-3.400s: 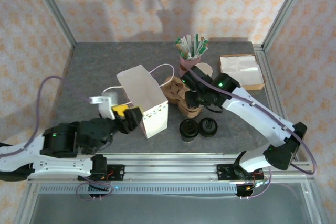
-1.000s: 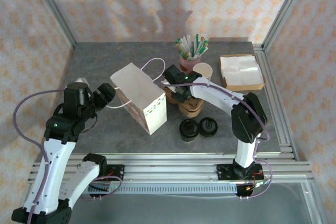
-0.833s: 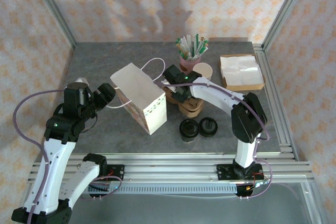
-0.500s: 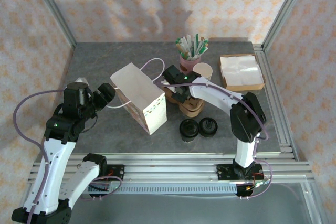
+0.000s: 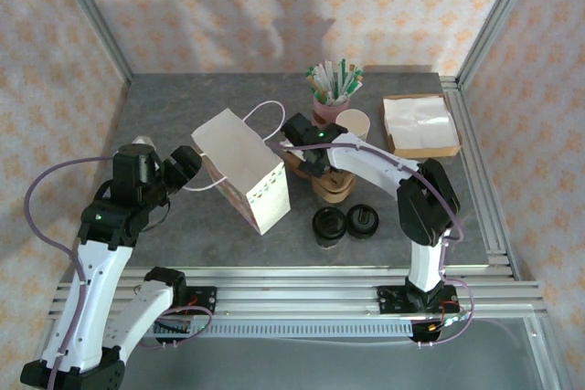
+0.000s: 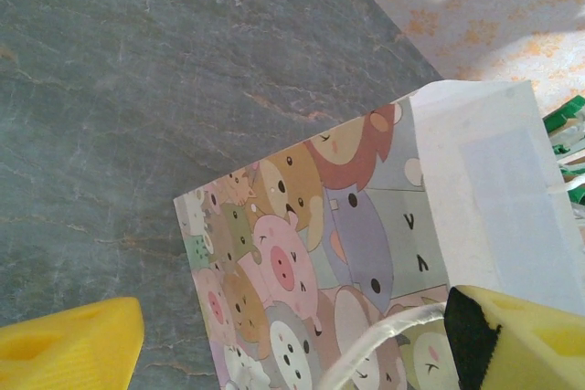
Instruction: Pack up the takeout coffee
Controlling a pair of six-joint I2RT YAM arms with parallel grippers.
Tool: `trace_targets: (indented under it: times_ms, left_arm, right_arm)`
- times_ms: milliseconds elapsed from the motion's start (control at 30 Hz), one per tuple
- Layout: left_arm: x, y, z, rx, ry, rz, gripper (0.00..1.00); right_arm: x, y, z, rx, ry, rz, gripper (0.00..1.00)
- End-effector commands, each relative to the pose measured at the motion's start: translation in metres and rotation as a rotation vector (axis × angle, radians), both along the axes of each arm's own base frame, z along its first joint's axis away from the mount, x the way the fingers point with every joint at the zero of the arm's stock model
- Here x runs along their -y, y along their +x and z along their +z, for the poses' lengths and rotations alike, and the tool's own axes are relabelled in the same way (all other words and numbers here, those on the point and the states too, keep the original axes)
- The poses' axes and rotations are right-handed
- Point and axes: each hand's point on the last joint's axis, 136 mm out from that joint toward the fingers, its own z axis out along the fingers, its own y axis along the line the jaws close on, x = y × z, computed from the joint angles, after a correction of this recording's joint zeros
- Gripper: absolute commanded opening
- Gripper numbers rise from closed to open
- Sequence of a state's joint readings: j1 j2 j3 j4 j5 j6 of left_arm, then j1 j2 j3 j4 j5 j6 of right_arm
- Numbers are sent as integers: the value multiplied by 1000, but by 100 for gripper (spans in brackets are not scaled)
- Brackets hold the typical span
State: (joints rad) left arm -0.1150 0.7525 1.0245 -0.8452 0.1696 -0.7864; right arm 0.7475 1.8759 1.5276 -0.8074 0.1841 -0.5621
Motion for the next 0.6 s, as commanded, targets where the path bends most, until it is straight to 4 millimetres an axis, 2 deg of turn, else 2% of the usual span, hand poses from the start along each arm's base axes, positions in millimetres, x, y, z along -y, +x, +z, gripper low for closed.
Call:
trace_targets:
  times_ms: [0, 333, 567]
  left_arm:
    - [-2, 1, 4, 22, -2, 5, 87]
    - [-2, 3, 6, 29, -10, 14, 87]
    - [-3, 6, 6, 31, -15, 26, 87]
  right_arm:
    - [-1, -5, 10, -1, -21, 1, 42]
    - [-1, -11, 43, 37, 47, -33, 42]
    - [8, -16, 63, 68, 79, -87, 41]
